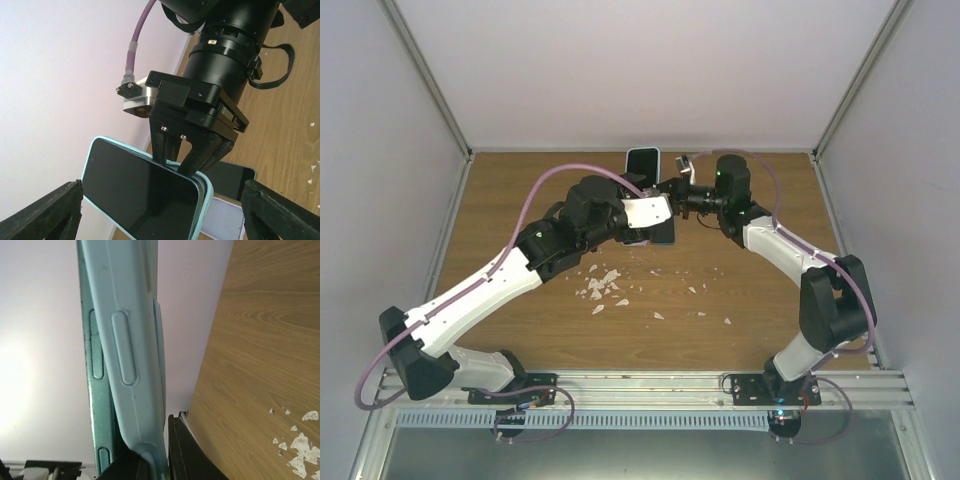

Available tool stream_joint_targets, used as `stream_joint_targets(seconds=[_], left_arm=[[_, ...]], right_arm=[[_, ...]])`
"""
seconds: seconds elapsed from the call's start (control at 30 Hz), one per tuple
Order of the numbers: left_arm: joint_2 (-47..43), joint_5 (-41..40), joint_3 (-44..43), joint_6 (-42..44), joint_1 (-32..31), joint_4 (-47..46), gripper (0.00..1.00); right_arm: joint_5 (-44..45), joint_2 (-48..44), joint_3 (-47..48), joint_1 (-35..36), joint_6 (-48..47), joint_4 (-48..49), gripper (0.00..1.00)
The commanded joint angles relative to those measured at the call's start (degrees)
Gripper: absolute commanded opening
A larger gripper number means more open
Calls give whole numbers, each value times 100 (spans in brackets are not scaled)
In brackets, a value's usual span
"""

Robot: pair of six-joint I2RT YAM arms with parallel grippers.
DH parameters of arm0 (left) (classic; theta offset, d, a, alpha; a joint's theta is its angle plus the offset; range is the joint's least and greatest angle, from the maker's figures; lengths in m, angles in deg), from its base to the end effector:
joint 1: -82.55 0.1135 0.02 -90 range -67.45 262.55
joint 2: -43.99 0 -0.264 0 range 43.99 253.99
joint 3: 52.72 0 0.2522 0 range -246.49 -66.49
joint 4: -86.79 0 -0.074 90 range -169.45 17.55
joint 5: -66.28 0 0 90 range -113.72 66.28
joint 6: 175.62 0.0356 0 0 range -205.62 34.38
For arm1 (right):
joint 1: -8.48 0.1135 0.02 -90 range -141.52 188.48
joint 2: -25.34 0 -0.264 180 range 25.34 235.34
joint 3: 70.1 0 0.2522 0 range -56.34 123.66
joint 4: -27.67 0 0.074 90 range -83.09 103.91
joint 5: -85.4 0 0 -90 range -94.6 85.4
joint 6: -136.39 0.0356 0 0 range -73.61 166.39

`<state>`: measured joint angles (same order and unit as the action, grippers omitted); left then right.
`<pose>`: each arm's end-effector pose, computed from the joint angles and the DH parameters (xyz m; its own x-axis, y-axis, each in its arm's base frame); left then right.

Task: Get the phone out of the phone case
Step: Remove the phone case from the phone.

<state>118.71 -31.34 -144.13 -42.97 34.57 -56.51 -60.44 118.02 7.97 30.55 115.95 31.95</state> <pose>0.2008 -0.2158 0.4032 0.2739 0.6992 -0.6604 0.6354 0.3838 0.6700 0.3308 0.1659 0.2967 -0.9626 0.1775 -0.2045 -0.1814 0.1380 0.9737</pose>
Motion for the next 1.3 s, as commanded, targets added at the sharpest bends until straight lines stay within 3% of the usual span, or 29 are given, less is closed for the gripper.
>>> stream_joint_targets(seconds=[0.0, 0.37, 0.7, 1.1, 1.27], left_arm=[[197, -398, 40, 60, -93, -481, 85], [687, -802, -5, -152, -158, -425, 82], [949, -1733, 52, -141, -152, -661, 68], [960, -1965, 218, -82, -113, -896, 45], [968, -2342, 355, 260, -114, -1377, 44]], right_arm=[[229, -129, 292, -35, 49, -131, 1], [211, -121, 248, -35, 163, 23, 0], [219, -137, 187, -35, 197, 44, 0], [185, -179, 98, -27, 256, 167, 0], [126, -183, 2, -10, 430, 364, 0]])
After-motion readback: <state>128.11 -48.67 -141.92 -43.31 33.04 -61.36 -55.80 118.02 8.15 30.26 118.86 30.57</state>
